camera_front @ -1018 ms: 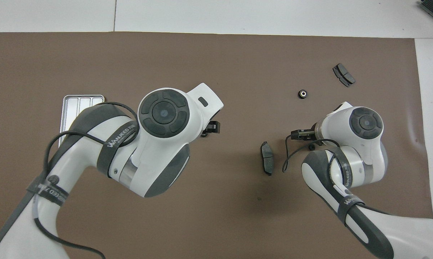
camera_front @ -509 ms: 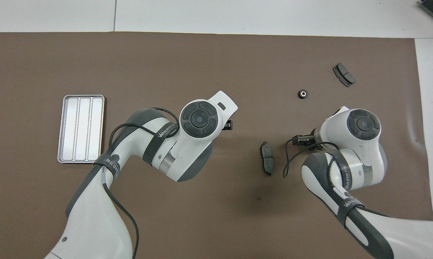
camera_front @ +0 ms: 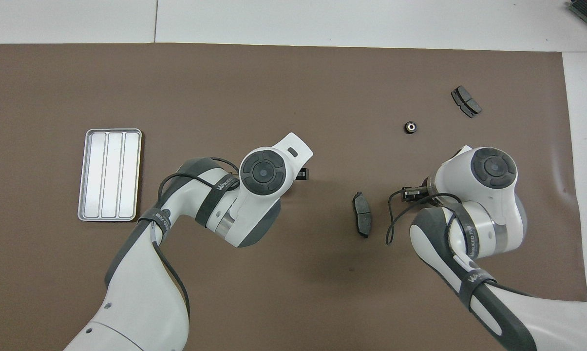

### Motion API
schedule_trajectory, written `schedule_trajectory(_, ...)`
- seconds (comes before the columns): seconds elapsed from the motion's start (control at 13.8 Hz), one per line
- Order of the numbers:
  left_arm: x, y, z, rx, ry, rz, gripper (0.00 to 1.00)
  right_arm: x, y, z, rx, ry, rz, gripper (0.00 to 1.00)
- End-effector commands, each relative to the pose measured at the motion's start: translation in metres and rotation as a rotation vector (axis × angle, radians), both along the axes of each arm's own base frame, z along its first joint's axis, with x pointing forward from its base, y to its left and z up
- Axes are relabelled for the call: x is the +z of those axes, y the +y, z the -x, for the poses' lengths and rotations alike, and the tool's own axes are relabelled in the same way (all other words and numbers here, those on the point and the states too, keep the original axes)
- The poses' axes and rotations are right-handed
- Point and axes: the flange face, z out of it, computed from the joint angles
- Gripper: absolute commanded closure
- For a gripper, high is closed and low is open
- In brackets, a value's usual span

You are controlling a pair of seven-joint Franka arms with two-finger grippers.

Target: Pick bearing gear from pile to tray

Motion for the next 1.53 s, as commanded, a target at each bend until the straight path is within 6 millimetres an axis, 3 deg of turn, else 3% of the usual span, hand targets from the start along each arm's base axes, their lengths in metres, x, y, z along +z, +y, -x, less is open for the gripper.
schedule_trajectory(0.0,-0.0040,0.0057,0.0100,0.000,-0.007,-0.009,0.00,0.0061,-0.0158,0.0042,0.000,-0.009,-0.017,0.47)
schedule_trajectory(0.22,-0.0081,0.0051,0.0154,-0.010,0.001,-0.016,0.00,0.0056,-0.0174,0.0043,-0.009,-0.009,-0.017,0.65)
schedule_trajectory(0.51,-0.0093,0.0061,0.0165,-0.011,0.006,-0.018,0.19,0.0055,-0.0167,0.0046,-0.011,-0.008,-0.015,0.67)
schedule_trajectory(1.02,-0.0087,0.0051,0.0167,-0.016,0.005,-0.017,0.78,0.0048,-0.0128,0.0063,-0.007,-0.003,-0.016,0.67)
schedule_trajectory(1.24,-0.0087,0.0059,0.0161,-0.014,0.005,-0.017,0.99,0.0053,-0.0112,0.0062,-0.007,-0.003,-0.016,0.97)
schedule_trajectory(1.45,-0.0029,0.0090,0.0089,0.000,0.011,-0.019,1.00,0.0101,-0.0102,-0.0010,-0.008,-0.020,-0.017,1.00)
